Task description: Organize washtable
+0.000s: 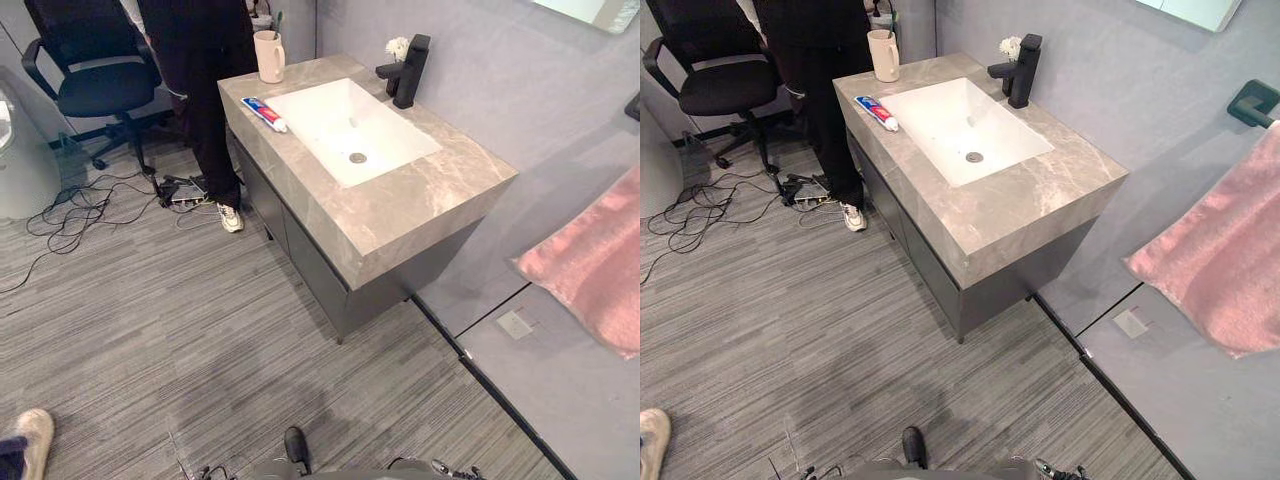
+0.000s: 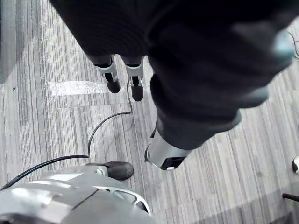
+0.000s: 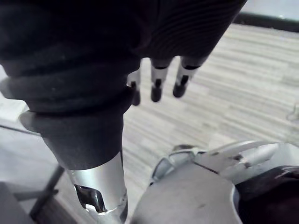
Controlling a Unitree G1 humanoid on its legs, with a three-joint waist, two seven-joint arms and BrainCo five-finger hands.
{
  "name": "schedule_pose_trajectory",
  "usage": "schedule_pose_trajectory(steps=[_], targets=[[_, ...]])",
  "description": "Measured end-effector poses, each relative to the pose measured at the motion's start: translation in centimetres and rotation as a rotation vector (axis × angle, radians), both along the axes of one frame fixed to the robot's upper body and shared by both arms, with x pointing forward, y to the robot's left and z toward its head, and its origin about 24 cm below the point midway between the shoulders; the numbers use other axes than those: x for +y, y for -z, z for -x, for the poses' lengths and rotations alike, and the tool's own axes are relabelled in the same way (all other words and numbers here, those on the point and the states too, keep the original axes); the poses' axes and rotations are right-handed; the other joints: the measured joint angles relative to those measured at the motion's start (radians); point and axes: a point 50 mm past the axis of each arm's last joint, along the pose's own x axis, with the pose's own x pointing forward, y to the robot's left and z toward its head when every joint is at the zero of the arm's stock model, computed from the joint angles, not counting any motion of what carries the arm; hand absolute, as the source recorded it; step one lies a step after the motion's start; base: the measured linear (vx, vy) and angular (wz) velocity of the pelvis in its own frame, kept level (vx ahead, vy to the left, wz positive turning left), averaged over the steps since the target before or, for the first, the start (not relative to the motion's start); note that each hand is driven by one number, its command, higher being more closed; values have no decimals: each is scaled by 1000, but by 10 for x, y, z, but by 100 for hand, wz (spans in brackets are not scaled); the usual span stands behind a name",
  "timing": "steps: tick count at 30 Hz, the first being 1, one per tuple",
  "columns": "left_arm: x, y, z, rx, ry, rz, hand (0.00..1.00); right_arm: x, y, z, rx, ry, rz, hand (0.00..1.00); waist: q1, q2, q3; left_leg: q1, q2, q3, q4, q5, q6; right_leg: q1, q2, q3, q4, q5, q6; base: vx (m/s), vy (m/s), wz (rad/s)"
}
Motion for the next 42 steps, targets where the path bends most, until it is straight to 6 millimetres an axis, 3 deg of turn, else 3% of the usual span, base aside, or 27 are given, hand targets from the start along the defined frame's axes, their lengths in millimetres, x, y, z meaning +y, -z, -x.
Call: schedule_pose_trajectory(steps=[2,3,4,6,7,8,10,13,15,18,21,26,28,29,32,33,34,35,37,38,39,40,41,42], targets=[[0,0,0,-3,-2,-2,0,-1,-1,0,-9,1,6,0,0,0,4,-3,5,-22,0,0,0,-18,13,90,40,-4,-9,-52,-18,59],[0,0,0,-5,-2,-4,0,-1,-1,-1,-14,2,7,0,0,1,6,-13,20,-48,0,0,0,-29,64,243,60,-19,-37,-23,-35,69],[0,0,-1,-7,-4,-3,0,0,-1,-1,-16,3,6,0,0,1,6,-21,26,-59,0,0,0,-31,93,304,59,-38,-40,-7,-102,91],[3,-1,0,-12,-18,-3,0,4,-1,-1,-21,2,-2,0,1,-19,7,-41,22,-92,1,1,-1,-27,175,436,10,-128,-42,6,-170,72],[10,-2,1,-11,-30,-19,0,11,0,-4,-27,-16,-15,0,-1,-54,10,-56,-9,-103,1,5,-5,-16,209,515,-49,-194,-23,-39,-219,86],[4,0,3,0,-35,-2,0,9,-1,-7,-37,-29,-9,0,-8,-36,16,-61,-9,-132,1,22,-6,-4,243,545,-47,-214,-22,-59,-194,80],[-1,1,6,8,-46,11,0,4,-3,-7,-37,-63,18,0,-4,-25,25,-63,-10,-163,1,24,-8,1,265,570,-36,-226,-42,-30,-111,60],[-3,2,8,9,-83,18,0,3,-3,-9,-31,-111,37,0,3,-21,23,-65,-10,-182,1,39,-5,19,259,526,-36,-231,-31,27,-59,50],[-2,2,9,8,-94,16,0,4,-3,-8,-28,-120,38,0,5,-26,21,-63,-11,-184,1,59,-1,35,257,503,-36,-240,-5,79,-49,44],[-1,1,8,6,-96,13,0,6,-2,-1,-13,-119,33,0,32,-25,13,-60,-33,-193,1,111,24,52,237,496,-41,-256,19,173,-17,13],[3,1,11,11,-103,0,0,12,-1,-1,-11,-117,17,0,29,-48,2,-49,-60,-223,1,107,47,88,219,487,-40,-239,14,206,-21,32],[4,0,11,3,-139,1,0,13,0,1,-4,-114,13,0,39,-47,2,-3,-56,-262,9,85,53,83,238,531,79,-196,-27,181,25,33],[4,-2,1,-46,-195,8,0,12,0,4,0,-110,15,0,55,-40,6,-79,-47,-267,187,3,55,45,244,538,151,-202,-31,69,7,19],[3,-4,-9,-96,-252,21,0,12,-1,4,-4,-109,16,0,61,-35,8,-178,-31,-255,380,-61,24,40,248,536,137,-212,-44,8,1,12],[4,-7,-15,-164,-371,32,0,11,-2,4,-9,-107,23,0,64,-43,7,-315,31,-121,663,-118,-12,107,243,530,62,-261,-54,-114,-14,-2],[2,-7,-17,-179,-401,45,0,9,-3,4,-11,-105,31,0,75,-46,9,-321,53,-100,703,-167,12,114,242,534,49,-279,-47,-184,11,-68],[-4,-5,-16,-183,-455,75,0,3,-5,2,-30,-96,50,0,91,-22,21,-343,112,-104,830,-234,61,119,239,530,45,-314,-32,-121,58,-63],[-1,-4,-11,-180,-497,79,0,6,-5,5,-25,-93,47,0,76,-25,25,-345,155,-118,860,-277,33,122,211,539,50,-328,-34,-100,57,-43],[1,-5,-11,-192,-512,77,0,8,-4,9,-9,-87,46,0,60,-46,15,-349,182,-152,773,-270,22,124,187,539,50,-336,-23,19,117,17],[1,-5,-11,-200,-521,82,0,6,-4,10,-3,-85,54,0,50,-31,16,-363,234,-187,627,-236,-31,113,169,534,50,-344,-9,82,251,28],[0,-5,-12,-203,-524,87,0,4,-4,10,-1,-87,57,0,52,-26,16,-362,249,-195,569,-220,-54,107,159,535,50,-350,3,134,412,23],[-3,-4,-8,-195,-539,90,0,2,-4,12,5,-87,61,0,53,-18,14,-363,279,-199,501,-178,-113,112,136,539,50,-367,34,191,451,14],[-1,-4,-6,-190,-556,82,0,5,-2,14,29,-89,48,0,56,-23,8,-364,253,-170,529,-113,-131,128,100,568,40,-383,57,234,458,9],[-1,-4,-5,-187,-558,83,0,6,-1,17,42,-89,44,0,60,-24,9,-368,243,-165,542,-112,-131,130,89,578,33,-386,57,285,391,-12]])
